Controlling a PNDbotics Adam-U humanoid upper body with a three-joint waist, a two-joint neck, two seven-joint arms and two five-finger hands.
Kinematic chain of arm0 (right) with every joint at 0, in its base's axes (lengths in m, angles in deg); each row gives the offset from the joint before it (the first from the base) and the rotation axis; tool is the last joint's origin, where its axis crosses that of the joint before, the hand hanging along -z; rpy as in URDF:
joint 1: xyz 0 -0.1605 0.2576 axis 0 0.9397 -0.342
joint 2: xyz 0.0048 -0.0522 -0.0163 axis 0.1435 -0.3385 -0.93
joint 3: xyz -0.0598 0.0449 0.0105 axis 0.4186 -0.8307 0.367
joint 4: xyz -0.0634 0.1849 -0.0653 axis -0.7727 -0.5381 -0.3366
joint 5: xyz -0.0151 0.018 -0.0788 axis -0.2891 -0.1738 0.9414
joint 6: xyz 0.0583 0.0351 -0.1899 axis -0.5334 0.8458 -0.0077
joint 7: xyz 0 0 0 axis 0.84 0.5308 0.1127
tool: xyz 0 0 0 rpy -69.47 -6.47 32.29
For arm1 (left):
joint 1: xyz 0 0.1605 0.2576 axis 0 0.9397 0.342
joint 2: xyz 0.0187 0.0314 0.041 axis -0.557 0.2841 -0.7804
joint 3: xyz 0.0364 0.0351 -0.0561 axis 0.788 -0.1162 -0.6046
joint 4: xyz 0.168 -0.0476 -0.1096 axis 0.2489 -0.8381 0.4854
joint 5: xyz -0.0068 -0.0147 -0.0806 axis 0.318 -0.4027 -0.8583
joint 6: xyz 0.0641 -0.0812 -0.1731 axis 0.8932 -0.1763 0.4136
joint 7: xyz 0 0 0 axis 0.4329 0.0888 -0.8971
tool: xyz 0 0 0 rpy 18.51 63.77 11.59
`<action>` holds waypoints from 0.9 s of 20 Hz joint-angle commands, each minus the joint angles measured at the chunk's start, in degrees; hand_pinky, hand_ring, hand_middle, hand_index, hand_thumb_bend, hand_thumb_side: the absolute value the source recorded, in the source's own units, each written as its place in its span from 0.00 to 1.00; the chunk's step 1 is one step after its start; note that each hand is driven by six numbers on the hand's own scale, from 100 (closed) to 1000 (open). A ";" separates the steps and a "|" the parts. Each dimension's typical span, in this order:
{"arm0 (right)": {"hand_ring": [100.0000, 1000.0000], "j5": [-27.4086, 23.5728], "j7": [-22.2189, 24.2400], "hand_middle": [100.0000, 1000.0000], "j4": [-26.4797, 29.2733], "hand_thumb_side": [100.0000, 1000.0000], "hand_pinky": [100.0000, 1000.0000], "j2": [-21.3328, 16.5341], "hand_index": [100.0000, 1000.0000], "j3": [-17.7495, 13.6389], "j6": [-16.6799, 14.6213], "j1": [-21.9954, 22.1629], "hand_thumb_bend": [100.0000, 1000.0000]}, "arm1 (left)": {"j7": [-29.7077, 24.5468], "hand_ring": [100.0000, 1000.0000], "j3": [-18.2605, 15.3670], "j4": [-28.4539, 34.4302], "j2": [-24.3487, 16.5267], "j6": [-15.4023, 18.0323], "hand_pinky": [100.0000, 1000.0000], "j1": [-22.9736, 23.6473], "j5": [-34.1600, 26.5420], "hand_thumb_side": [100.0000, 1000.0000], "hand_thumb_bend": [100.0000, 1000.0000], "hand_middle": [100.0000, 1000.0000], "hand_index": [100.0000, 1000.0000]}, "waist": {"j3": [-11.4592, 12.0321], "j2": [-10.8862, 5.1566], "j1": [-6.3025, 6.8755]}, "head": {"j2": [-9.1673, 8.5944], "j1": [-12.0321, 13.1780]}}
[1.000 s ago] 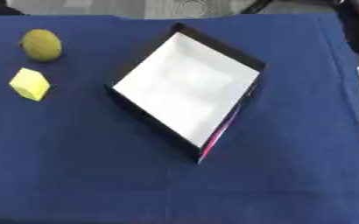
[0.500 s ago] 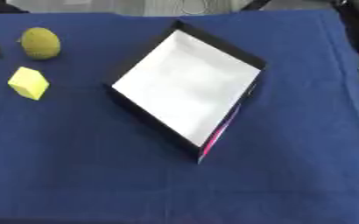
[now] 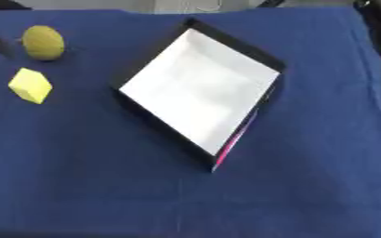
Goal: Pick up objects on the table and place them in the box.
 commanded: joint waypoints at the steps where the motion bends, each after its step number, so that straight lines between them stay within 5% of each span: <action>1: 0.93 0.35 0.27 0.90 0.58 0.45 1.00 -0.89 0.86 -0.09 -0.21 -1.29 0.00 | -4.86 0.87 -1.18 -1.61 -0.42 5.19 0.89 -2.09 0.83 0.00 0.47 0.85 0.87 | -0.22 -0.41 -0.07 | -1.04 -0.04; 18: 0.93 1.08 -1.07 0.90 0.19 0.47 1.00 -1.46 0.85 -0.32 0.25 -1.35 0.00 | -8.48 0.86 -1.57 -4.48 1.36 4.56 0.88 -3.82 -0.89 0.12 0.36 0.85 0.87 | -0.70 1.82 -0.04 | -1.68 -0.01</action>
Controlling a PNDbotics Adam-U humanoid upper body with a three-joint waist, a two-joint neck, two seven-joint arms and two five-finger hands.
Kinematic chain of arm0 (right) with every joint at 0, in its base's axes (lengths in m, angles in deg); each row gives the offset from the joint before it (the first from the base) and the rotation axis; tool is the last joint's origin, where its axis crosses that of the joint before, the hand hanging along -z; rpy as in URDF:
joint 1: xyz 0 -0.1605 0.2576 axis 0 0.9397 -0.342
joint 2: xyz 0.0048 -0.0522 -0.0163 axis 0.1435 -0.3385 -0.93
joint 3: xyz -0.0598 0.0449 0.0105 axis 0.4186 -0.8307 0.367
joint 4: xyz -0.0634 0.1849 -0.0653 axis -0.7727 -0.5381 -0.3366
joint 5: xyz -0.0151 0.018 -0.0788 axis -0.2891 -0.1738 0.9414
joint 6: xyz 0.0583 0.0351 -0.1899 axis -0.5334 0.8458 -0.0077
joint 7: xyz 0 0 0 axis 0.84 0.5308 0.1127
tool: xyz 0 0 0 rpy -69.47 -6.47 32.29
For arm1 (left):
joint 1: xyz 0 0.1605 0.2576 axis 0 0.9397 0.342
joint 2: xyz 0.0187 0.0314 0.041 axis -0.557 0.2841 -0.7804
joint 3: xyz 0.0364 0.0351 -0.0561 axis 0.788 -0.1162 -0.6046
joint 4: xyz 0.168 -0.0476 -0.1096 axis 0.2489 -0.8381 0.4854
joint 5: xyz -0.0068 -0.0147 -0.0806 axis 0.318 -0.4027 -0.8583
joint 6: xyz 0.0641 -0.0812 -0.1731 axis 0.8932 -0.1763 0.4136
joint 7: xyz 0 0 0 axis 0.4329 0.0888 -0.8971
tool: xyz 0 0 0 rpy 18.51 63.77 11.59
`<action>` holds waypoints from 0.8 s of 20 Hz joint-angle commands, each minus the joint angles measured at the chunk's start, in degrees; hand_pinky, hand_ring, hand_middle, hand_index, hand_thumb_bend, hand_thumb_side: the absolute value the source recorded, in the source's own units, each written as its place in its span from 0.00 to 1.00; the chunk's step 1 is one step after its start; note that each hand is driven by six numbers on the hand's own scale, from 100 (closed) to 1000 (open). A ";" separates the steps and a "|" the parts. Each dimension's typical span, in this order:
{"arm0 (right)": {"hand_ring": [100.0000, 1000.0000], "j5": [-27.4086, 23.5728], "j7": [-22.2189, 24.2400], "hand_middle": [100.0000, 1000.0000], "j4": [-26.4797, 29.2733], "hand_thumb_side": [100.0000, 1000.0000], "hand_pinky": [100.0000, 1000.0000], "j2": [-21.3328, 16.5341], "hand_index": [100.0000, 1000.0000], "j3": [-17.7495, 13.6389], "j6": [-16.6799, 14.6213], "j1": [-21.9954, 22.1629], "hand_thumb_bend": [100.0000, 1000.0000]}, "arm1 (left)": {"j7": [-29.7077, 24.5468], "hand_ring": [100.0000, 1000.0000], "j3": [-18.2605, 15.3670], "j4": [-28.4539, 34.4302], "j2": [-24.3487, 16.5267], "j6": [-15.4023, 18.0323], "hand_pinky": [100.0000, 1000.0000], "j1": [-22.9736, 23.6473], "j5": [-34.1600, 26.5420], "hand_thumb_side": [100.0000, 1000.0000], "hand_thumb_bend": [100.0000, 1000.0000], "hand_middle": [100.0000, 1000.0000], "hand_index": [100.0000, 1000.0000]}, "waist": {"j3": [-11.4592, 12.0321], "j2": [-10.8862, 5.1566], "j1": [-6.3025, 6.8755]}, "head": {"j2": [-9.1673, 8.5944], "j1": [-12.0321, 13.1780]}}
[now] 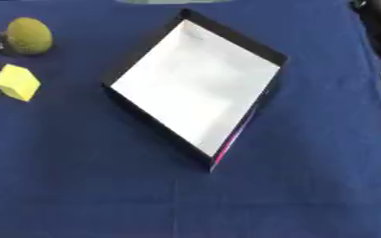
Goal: Pick up objects on the table and place them in the box.
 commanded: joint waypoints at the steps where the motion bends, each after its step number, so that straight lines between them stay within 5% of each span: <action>1: 0.93 0.38 -0.23 0.90 0.24 0.47 1.00 -1.40 0.85 -0.33 -0.03 -0.88 0.00 | -6.58 0.86 -1.13 -0.22 -0.92 6.27 0.88 -1.50 -0.13 0.12 0.36 0.85 0.87 | -0.12 -0.69 0.03 | -0.82 0.28; 16: 0.93 0.51 -1.00 0.90 0.25 0.47 1.00 -1.48 0.85 -0.55 0.15 -0.68 0.00 | -7.12 0.78 -1.18 -1.80 -0.05 6.55 0.84 -1.45 1.15 0.10 0.33 0.72 0.81 | -0.71 -0.09 0.01 | -1.45 0.53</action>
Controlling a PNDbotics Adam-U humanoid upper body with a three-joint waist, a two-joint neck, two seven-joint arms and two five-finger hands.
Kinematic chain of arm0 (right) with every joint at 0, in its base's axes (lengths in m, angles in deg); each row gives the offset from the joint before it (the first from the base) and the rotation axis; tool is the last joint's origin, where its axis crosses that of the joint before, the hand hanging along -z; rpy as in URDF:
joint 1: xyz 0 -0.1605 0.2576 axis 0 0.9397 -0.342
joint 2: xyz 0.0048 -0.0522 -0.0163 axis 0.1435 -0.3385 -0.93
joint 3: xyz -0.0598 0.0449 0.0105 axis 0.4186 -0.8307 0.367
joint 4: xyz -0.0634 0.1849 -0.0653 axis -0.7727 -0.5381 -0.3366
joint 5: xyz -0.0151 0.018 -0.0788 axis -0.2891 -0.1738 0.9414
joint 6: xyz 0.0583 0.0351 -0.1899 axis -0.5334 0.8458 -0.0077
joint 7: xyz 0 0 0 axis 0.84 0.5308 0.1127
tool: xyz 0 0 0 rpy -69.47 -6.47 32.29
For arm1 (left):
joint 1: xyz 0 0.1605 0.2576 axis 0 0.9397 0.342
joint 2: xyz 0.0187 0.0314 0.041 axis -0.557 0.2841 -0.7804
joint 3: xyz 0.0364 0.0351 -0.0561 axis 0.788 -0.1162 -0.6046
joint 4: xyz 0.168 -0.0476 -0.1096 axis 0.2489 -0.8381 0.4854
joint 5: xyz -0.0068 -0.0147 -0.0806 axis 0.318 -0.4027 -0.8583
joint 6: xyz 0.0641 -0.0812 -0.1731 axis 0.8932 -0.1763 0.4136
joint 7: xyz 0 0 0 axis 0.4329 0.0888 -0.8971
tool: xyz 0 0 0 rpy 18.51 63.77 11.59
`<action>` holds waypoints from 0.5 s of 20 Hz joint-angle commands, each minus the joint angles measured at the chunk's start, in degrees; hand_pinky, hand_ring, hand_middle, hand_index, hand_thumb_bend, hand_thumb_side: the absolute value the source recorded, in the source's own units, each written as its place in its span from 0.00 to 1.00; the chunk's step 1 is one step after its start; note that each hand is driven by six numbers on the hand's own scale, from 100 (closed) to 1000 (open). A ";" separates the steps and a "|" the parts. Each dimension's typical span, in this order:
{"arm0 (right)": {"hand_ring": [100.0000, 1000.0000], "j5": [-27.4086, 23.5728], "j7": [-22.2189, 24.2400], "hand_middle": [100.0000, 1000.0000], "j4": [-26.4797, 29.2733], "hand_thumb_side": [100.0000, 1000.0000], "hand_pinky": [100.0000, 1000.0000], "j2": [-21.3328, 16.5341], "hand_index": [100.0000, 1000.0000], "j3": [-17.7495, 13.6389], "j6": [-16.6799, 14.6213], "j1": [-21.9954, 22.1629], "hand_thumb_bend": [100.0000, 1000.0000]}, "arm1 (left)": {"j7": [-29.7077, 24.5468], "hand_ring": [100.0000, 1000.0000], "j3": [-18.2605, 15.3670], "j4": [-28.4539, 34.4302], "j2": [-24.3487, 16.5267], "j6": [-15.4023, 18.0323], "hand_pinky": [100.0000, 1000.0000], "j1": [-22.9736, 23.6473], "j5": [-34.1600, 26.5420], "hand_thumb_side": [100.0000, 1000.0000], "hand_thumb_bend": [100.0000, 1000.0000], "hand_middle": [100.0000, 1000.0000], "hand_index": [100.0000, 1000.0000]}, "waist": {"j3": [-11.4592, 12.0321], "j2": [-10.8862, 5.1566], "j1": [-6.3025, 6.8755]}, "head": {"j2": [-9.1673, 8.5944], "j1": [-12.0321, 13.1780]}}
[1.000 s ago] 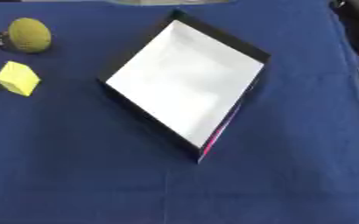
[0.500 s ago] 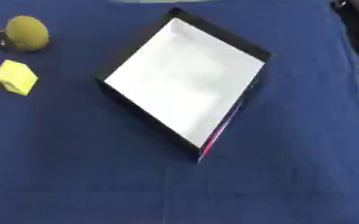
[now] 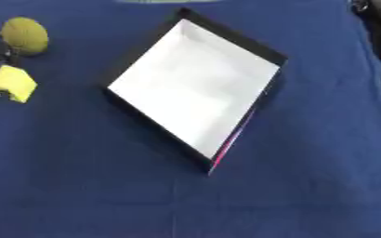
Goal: Pick up objects on the table and place them in the box.
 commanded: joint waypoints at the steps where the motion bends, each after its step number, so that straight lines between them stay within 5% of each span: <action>1: 0.93 0.20 -0.23 0.90 0.54 0.47 1.00 -1.46 0.85 -0.53 -0.08 -0.67 0.00 | -6.94 0.76 -0.76 0.28 -1.52 6.76 0.83 -0.96 0.44 0.09 0.33 0.71 0.80 | -0.05 -0.90 -0.04 | -0.68 0.25; 10: 0.93 0.13 -0.30 0.90 0.53 0.47 1.00 -1.44 0.85 -0.60 -0.08 -0.48 0.00 | -6.70 0.67 -0.53 0.78 -1.74 6.62 0.77 -0.62 0.93 0.00 0.27 0.59 0.69 | -0.10 -1.10 -0.13 | -0.65 0.24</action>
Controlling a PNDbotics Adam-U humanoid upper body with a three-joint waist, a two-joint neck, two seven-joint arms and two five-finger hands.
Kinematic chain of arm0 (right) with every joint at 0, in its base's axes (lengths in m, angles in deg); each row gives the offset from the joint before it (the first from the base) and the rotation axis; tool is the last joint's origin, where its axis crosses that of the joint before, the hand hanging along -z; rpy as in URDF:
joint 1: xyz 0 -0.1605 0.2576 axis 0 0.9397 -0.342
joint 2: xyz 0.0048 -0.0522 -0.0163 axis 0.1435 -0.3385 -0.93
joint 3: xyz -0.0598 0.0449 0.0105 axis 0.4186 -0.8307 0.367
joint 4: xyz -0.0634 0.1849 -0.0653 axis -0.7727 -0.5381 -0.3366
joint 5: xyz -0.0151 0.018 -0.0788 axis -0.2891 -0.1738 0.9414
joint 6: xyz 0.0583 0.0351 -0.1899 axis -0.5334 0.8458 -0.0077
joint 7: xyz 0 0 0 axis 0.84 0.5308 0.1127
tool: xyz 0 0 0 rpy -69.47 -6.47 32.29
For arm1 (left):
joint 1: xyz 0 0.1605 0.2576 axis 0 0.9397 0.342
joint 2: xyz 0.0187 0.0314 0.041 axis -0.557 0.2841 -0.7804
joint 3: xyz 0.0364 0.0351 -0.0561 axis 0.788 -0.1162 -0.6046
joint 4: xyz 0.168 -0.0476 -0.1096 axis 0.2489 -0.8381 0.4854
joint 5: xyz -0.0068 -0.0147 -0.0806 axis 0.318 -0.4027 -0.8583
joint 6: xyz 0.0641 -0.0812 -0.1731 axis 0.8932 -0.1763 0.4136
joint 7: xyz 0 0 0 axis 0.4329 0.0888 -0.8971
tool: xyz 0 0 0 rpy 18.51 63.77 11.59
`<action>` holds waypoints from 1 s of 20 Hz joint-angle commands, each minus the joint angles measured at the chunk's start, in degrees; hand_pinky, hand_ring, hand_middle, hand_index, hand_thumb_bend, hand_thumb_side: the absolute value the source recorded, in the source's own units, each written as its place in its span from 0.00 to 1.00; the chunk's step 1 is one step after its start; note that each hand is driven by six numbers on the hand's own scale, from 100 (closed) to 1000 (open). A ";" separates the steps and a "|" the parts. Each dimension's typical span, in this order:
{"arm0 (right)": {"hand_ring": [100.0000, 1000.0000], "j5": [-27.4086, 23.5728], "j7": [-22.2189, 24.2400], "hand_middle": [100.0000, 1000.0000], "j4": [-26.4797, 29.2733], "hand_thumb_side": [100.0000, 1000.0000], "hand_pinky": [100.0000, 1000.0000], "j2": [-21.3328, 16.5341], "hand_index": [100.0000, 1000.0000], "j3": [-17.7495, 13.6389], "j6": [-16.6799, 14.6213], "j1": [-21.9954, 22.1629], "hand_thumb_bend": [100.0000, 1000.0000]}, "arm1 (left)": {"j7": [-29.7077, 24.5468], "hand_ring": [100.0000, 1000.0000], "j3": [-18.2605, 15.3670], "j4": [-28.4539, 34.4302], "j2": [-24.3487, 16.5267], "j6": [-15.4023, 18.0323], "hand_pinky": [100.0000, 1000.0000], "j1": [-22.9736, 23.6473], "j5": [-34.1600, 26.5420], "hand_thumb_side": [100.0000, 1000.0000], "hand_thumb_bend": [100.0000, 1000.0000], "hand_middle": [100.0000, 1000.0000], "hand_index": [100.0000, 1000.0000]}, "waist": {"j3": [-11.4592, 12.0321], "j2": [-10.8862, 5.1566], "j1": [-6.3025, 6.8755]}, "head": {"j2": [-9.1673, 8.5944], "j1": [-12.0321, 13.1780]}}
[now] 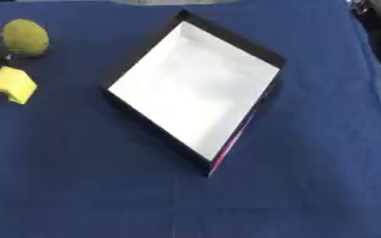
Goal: Pick up objects on the table and place them in the box.
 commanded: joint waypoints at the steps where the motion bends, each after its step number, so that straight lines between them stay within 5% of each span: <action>1: 0.93 0.13 -0.27 0.90 0.52 0.47 1.00 -1.45 0.85 -0.58 -0.06 -0.47 0.00 | -6.46 0.66 -0.57 0.83 -1.75 6.59 0.76 -0.58 0.41 0.00 0.26 0.58 0.68 | -0.05 -1.13 -0.01 | -0.43 0.16; 7: 0.93 0.19 0.08 0.90 0.52 0.46 1.00 -1.38 0.86 -0.56 -0.23 -0.19 0.00 | -3.59 0.53 -0.45 2.81 -1.88 7.21 0.68 -0.58 0.73 0.00 0.31 0.46 0.57 | -0.02 -1.48 0.00 | 0.08 -0.01; 11: 0.93 -0.07 0.20 0.90 0.57 0.46 1.00 -1.34 0.85 -0.63 -0.31 -0.09 0.00 | -2.16 0.49 -0.85 4.88 -2.20 6.99 0.65 -1.14 -0.07 0.00 0.25 0.43 0.53 | 0.04 -2.19 0.03 | 0.90 -0.75; 20: 0.93 -0.41 -0.14 0.89 0.64 0.44 1.00 -1.76 0.86 -0.67 -0.21 0.25 0.00 | -3.57 0.46 -1.83 15.01 -3.56 4.02 0.64 -5.09 -10.98 0.00 0.17 0.41 0.50 | 0.48 -3.97 0.60 | 1.96 -0.71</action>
